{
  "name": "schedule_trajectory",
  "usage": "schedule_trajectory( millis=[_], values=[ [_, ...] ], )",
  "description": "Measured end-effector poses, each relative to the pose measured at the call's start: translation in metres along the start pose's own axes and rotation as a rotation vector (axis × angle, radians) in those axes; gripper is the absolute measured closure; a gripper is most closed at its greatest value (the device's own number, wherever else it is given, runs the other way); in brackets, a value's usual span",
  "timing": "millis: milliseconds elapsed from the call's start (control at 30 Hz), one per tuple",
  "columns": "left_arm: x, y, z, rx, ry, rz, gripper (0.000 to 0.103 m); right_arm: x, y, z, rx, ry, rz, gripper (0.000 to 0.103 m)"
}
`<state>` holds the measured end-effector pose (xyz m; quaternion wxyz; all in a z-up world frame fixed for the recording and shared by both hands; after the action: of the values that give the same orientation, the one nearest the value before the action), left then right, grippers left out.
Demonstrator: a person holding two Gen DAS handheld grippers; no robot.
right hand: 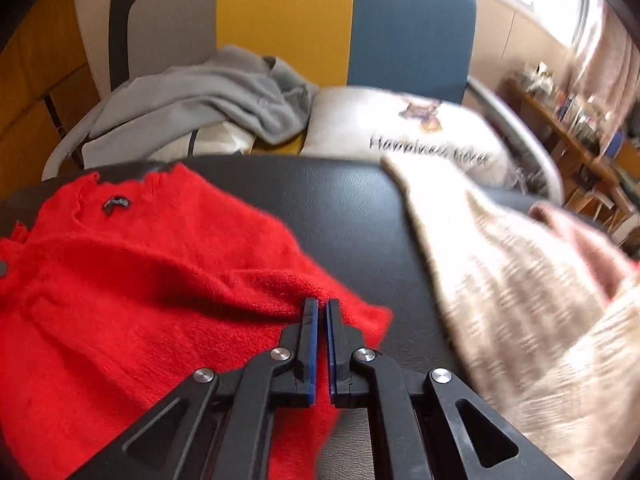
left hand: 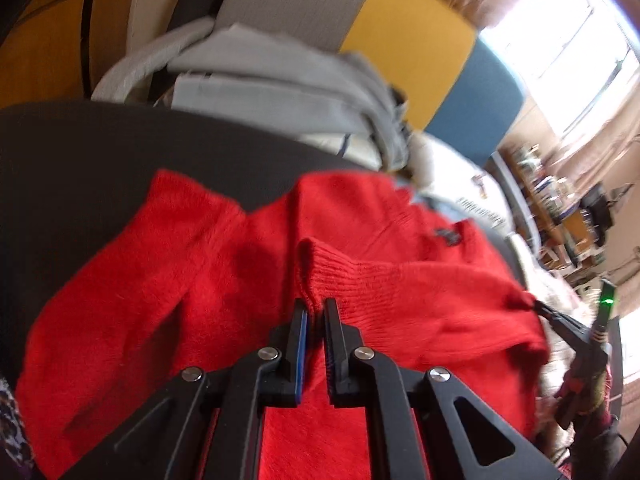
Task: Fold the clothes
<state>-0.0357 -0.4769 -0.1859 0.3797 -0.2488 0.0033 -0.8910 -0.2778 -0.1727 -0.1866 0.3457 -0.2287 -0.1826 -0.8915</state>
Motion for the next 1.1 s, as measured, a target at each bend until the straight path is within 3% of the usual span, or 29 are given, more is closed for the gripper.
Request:
schedule_trajectory(
  millis=[100, 200, 300, 433, 567, 833, 1000, 1100],
  values=[
    [0.001, 0.004, -0.008, 0.025, 0.020, 0.022, 0.097, -0.003, -0.002, -0.006, 0.041, 0.006, -0.037, 0.091],
    [0.006, 0.011, -0.002, 0.051, 0.011, 0.034, 0.097, -0.002, -0.005, 0.010, 0.069, -0.054, -0.070, 0.089],
    [0.008, 0.020, 0.003, 0.119, 0.005, 0.021, 0.098, -0.003, 0.008, 0.040, 0.115, -0.123, -0.030, 0.089],
    [0.004, 0.031, 0.003, 0.154, 0.024, 0.051, 0.098, -0.017, 0.047, 0.046, 0.200, -0.071, 0.097, 0.089],
    [0.000, 0.015, 0.008, 0.084, 0.024, 0.053, 0.100, -0.034, 0.068, 0.028, 0.193, 0.005, 0.154, 0.089],
    [-0.008, 0.018, -0.014, 0.146, 0.070, 0.078, 0.090, -0.033, 0.064, -0.002, 0.220, 0.047, 0.085, 0.084],
    [-0.010, 0.013, -0.004, 0.066, 0.036, 0.036, 0.103, -0.035, 0.061, -0.002, 0.237, 0.055, 0.048, 0.084],
    [-0.013, 0.019, 0.011, 0.064, 0.007, 0.023, 0.103, -0.041, 0.064, 0.006, 0.286, 0.068, 0.044, 0.081]
  ],
)
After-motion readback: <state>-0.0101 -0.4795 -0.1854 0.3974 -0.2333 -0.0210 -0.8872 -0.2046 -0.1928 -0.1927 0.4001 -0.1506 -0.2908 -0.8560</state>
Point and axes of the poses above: each gripper's, at about its wrist camera, not at the fingertips, and z roughly against the way its jaws point, y to its left, x to its top, the point moved 5 cm from there along -z, roughly the way its jaws point, and after that the axes turned 12 degrees about x, right-handed, at the moved point
